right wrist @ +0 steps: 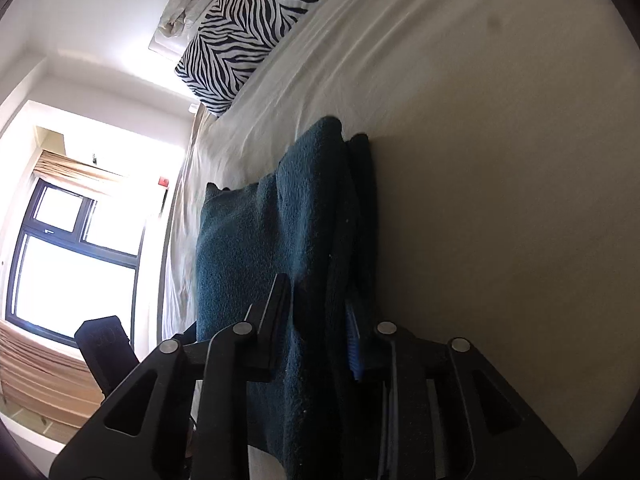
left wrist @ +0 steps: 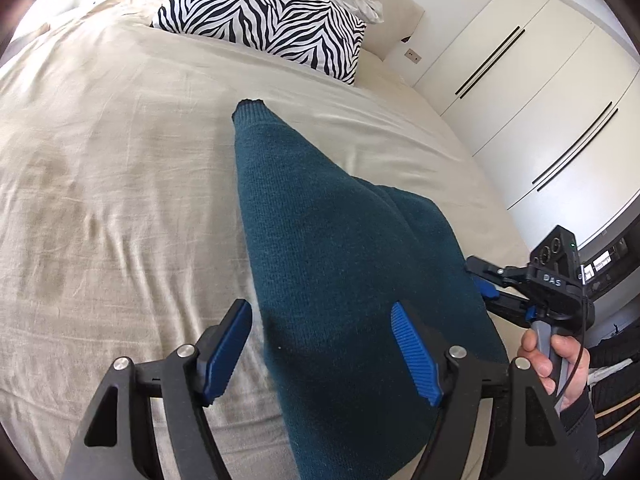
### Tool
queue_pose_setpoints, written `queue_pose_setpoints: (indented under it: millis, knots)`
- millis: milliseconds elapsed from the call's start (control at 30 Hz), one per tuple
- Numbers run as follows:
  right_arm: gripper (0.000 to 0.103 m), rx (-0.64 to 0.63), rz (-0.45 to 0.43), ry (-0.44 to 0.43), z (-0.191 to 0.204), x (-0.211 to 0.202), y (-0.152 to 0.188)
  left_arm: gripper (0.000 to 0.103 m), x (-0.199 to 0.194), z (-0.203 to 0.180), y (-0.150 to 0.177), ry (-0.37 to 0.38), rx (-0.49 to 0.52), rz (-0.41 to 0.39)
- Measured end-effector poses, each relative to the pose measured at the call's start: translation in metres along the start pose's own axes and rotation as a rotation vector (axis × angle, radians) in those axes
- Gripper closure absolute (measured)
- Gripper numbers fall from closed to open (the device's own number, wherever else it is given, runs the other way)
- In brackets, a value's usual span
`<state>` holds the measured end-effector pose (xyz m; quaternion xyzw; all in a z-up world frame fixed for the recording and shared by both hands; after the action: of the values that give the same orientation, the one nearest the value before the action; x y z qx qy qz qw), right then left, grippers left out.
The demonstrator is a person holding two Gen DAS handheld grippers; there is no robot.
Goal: Fold small clothes
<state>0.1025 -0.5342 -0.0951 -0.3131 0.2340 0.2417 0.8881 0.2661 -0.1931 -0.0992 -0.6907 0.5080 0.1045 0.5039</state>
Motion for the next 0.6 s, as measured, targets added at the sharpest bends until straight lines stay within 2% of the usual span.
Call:
queue_pose_setpoints:
  millis: [67,133,267,333,367,400,533,600]
  knots:
    - [0.044,-0.012,-0.060,0.025,0.000,-0.016,-0.007,0.028,0.004,0.004,-0.004,-0.011,-0.016,-0.002]
    - [0.044,-0.019,-0.065,0.023,0.000,-0.018,-0.011,0.028,0.011,0.004,-0.009,-0.009,-0.023,0.006]
    - [0.045,-0.016,0.048,0.020,-0.004,0.010,-0.010,0.028,0.044,0.005,-0.013,-0.009,-0.032,0.105]
    - [0.054,-0.017,0.078,0.029,-0.004,0.032,-0.010,0.027,0.056,0.012,-0.016,0.014,-0.072,0.135]
    - [0.065,-0.020,0.078,0.026,-0.003,0.038,-0.010,0.030,0.058,0.013,-0.018,0.021,-0.078,0.138]
    - [0.071,-0.018,0.092,0.029,0.000,0.045,-0.010,0.036,0.060,0.013,-0.021,0.029,-0.076,0.146]
    - [0.077,-0.075,0.112,0.084,0.009,0.057,-0.008,0.048,0.067,0.014,-0.025,0.035,-0.080,0.173]
    - [0.080,-0.076,0.108,0.098,0.010,0.056,-0.007,0.059,0.063,0.016,-0.025,0.058,-0.092,0.175]
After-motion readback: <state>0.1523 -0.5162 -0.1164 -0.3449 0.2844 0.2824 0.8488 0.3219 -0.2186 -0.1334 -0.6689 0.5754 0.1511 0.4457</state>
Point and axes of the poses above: each gripper's, at about its wrist camera, not at the fingertips, and x roughly the way its jaws point, z to its left, y to its underside, the point moved 2 cm from there along x, roughly the way its jaws point, and after that the axes turned 5 degrees about -z, right-handed, at the moved point
